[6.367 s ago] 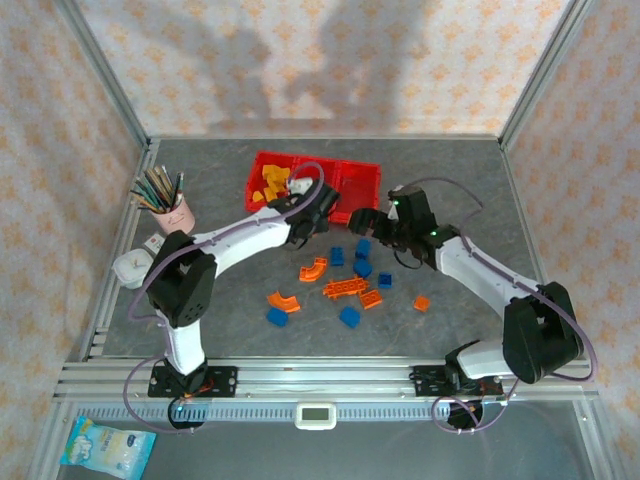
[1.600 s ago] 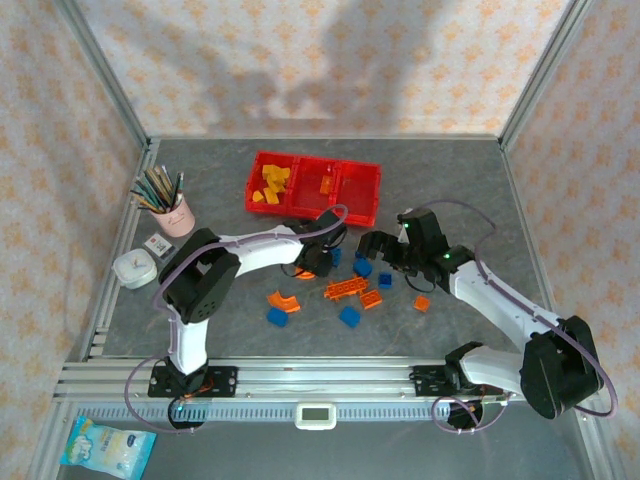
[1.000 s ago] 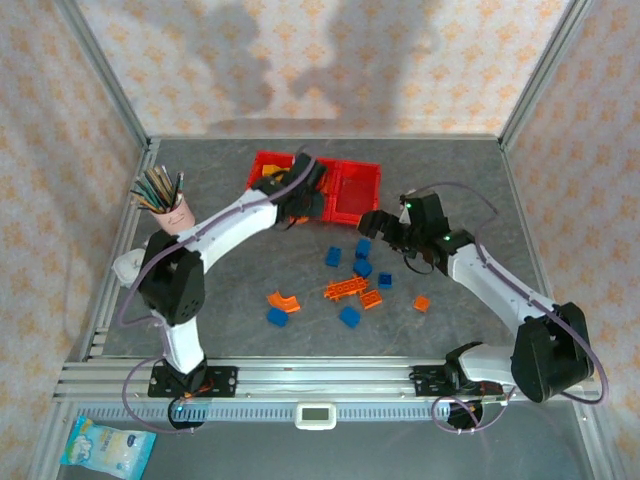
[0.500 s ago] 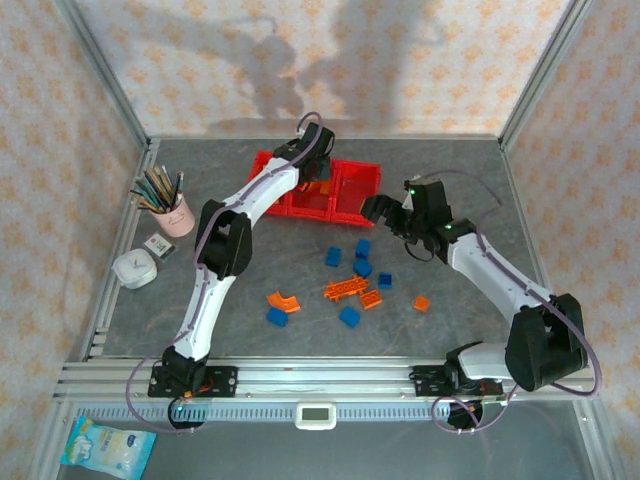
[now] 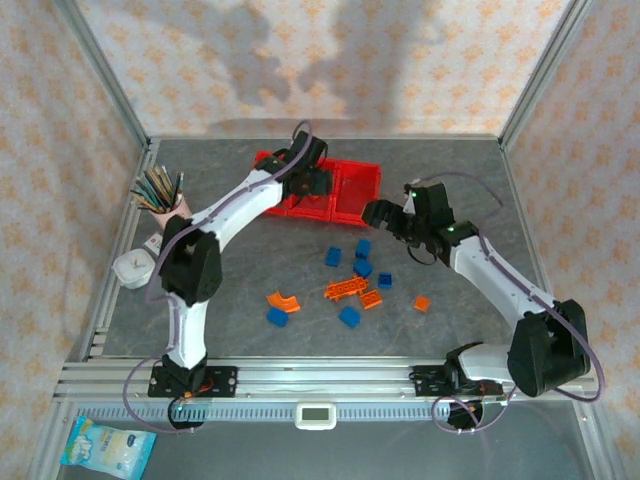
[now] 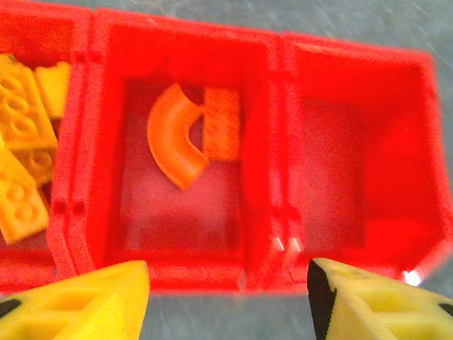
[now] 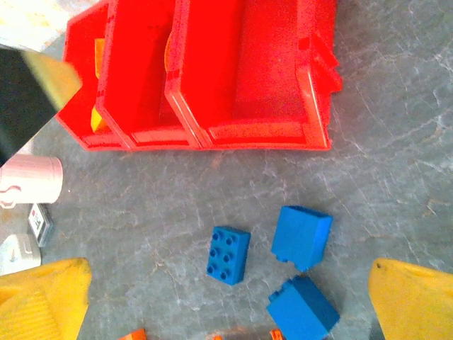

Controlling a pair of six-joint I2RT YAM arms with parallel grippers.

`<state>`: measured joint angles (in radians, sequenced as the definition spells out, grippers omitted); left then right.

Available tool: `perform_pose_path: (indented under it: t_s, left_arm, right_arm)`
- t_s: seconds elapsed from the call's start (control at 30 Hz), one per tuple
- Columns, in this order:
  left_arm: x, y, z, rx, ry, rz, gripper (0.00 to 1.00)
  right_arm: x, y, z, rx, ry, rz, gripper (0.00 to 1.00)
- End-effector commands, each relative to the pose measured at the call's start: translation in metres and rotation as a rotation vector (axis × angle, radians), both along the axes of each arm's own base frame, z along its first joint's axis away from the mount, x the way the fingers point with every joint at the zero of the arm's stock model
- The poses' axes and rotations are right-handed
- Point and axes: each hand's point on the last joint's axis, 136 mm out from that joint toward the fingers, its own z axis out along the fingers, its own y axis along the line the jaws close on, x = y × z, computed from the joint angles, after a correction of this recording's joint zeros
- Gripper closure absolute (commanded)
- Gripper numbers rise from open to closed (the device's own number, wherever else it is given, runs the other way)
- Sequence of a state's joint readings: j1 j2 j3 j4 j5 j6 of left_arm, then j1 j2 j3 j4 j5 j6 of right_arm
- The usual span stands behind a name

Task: Sort the legos into containers by color
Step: Place the lego in the container, then pick up the lego from the middle-left of the table.

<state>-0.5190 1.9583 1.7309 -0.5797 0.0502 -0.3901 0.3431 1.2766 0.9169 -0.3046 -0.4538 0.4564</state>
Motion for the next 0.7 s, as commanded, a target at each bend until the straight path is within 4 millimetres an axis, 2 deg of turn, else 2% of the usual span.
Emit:
perform_pose_path:
  t_s: [0.0,0.13,0.2,0.37,0.5,0.67]
  left_arm:
    - [-0.039,-0.023,0.014,-0.026,-0.048,-0.123,0.36]
    - [-0.092,-0.033,-0.006,-0.009,-0.015,-0.206,0.34]
    - [-0.115,-0.038,-0.014,-0.004,-0.007,-0.251,0.34]
    - [-0.164,-0.052,-0.042,0.026,0.045,-0.371,0.31]
    - [-0.182,-0.062,-0.061,0.108,0.069,-0.439,0.29]
    - [-0.202,-0.08,-0.081,0.149,0.086,-0.53,0.26]
  right_arm:
    - [-0.02,-0.006,-0.008,-0.023,0.033,0.028,0.0]
    - [-0.04,-0.007,-0.023,-0.011,0.087,0.051,0.0]
    - [-0.05,-0.009,-0.024,-0.002,0.093,0.055,0.0]
    - [-0.071,-0.019,-0.042,-0.023,0.128,0.039,0.0]
    - [-0.08,-0.025,-0.053,-0.03,0.155,0.02,0.0]
    - [-0.085,-0.034,-0.055,-0.042,0.153,-0.017,0.0]
